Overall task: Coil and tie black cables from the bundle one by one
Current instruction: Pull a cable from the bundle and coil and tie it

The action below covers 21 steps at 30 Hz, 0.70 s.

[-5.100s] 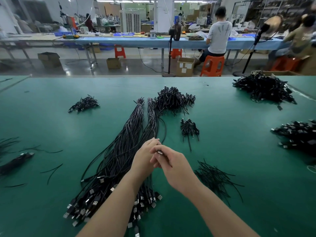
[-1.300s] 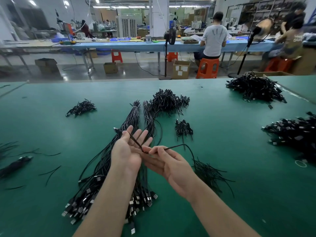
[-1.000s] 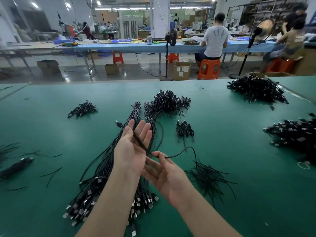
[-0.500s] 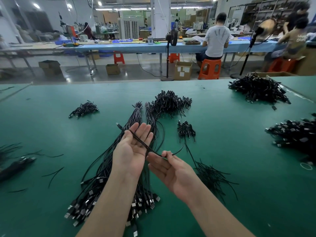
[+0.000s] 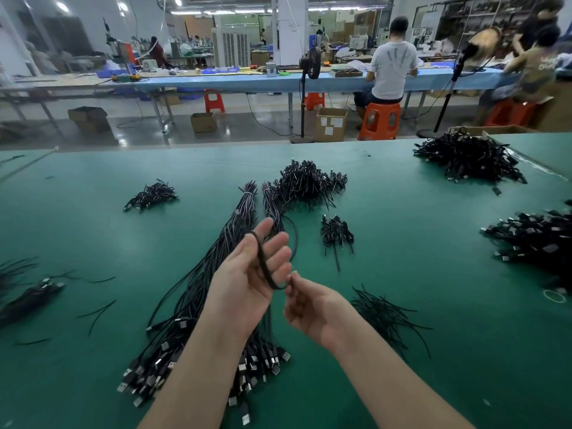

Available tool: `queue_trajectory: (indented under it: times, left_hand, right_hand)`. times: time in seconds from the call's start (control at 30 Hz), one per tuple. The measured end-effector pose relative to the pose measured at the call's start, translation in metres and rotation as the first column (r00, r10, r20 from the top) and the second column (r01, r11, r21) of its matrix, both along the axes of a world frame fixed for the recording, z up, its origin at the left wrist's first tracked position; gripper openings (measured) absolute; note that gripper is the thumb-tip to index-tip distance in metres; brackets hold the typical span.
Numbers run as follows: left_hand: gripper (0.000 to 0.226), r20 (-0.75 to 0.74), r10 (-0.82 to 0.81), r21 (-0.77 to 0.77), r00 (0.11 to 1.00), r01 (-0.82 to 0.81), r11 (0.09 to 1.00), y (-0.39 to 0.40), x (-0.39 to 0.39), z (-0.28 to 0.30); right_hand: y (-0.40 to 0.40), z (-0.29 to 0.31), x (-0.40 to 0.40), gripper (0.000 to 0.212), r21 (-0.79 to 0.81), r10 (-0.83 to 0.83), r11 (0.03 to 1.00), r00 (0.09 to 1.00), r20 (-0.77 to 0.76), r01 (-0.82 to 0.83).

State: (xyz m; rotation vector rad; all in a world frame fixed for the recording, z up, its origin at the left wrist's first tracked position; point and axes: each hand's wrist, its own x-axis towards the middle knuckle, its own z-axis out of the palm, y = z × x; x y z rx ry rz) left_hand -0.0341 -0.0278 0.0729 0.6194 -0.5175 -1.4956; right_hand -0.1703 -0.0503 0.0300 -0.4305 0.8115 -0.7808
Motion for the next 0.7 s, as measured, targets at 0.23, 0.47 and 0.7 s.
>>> queue_trajectory:
  times: [0.23, 0.47, 0.7]
  left_hand:
    - [0.032, 0.304, -0.300, 0.193, 0.904, 0.250, 0.949, 0.021, -0.018, -0.028]
    - [0.030, 0.264, -0.090, 0.309, 0.960, 0.004, 0.951, 0.015, -0.034, -0.040]
    - [0.030, 0.120, 0.192, 0.314, 0.974, -0.221, 0.924, -0.005, -0.034, -0.035]
  right_hand:
    - [-0.030, 0.051, -0.011, 0.021, -0.226, 0.029, 0.969, 0.956, -0.290, -0.098]
    - [-0.032, 0.070, -0.017, 0.025, -0.500, -0.097, 0.848, 0.877, -0.470, -0.174]
    - [-0.015, 0.057, -0.014, 0.024, -0.552, -0.061, 0.811, 0.909, -0.413, -0.196]
